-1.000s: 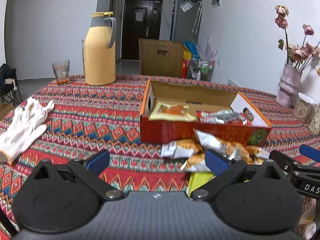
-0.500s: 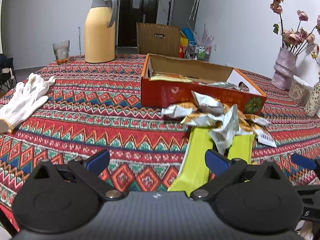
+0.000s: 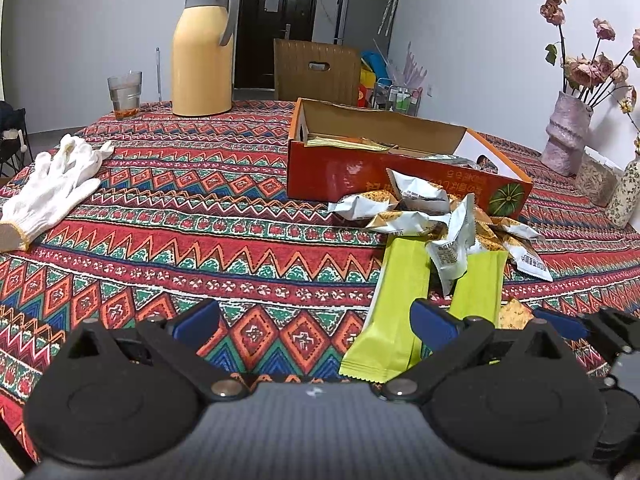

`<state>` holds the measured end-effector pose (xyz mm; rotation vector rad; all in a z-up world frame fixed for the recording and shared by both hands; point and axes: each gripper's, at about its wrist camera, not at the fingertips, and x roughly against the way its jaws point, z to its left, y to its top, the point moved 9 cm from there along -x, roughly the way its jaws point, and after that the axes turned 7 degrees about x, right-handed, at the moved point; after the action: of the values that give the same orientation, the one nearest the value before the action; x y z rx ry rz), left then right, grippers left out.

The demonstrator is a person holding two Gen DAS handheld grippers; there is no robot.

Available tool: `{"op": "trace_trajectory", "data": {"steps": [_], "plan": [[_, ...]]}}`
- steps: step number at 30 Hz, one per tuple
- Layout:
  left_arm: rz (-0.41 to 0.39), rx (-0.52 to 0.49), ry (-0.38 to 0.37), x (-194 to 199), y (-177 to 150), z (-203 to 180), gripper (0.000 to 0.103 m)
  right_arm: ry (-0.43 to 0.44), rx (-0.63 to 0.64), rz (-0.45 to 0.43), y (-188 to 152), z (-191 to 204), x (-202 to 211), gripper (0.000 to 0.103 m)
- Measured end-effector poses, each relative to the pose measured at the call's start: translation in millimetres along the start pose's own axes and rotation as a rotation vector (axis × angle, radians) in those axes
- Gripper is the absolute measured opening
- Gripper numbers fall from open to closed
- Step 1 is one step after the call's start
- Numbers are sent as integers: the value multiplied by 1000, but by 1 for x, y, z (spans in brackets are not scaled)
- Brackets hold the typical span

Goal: Organize snacks
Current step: 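Move the right tool to the white cracker packet and close on it, then grasp the lime-green stick pack with the left tool while the right tool holds the cracker packet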

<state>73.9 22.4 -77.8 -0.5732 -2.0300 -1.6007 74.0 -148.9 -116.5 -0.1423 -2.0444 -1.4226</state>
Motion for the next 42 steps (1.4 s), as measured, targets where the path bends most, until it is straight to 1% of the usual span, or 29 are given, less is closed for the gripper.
{"op": "trace_trajectory", "data": {"steps": [4,8,12,13,21,26,32,33,34,35,37,38,40,41,42], "plan": [[6,1,0,-2,-1,1,103,5,-7,-5,-3,2,-4,67],[10,0,-3,-4,-2,1,103,8,-20,-19,-5,0,0,58],[22,3,3,-10,-1,1,103,-4,-55,-35,-8,-12,11,53],[25,3,4,-12,0,0,103,-10,-67,-44,-9,-17,15,49],[48,-27,2,-30,2,-14,103,-90,-164,-81,-15,-59,31,48],[65,-50,-10,-43,2,-27,103,-106,-201,-80,-22,-72,29,48],[74,-103,-8,-57,0,-45,103,-114,-241,-94,-24,-82,29,48],[77,-110,-11,-59,0,-48,101,-113,-246,-96,-25,-83,29,48],[83,-117,-12,-62,-1,-50,94,-112,-250,-98,-25,-83,29,48],[92,-124,-12,-65,-3,-53,90,-112,-255,-99,-26,-85,28,48],[110,-130,-32,-70,-5,-58,78,-109,-266,-99,-27,-87,27,48],[118,-130,-42,-72,-6,-60,75,-108,-268,-100,-27,-88,27,48],[120,-138,-47,-74,-8,-63,58,-104,-271,-101,-27,-88,26,49],[116,-142,-54,-74,-7,-64,51,-102,-272,-101,-27,-88,26,49],[117,-144,-74,-73,-8,-67,43,-99,-273,-101,-27,-88,25,49]]}}
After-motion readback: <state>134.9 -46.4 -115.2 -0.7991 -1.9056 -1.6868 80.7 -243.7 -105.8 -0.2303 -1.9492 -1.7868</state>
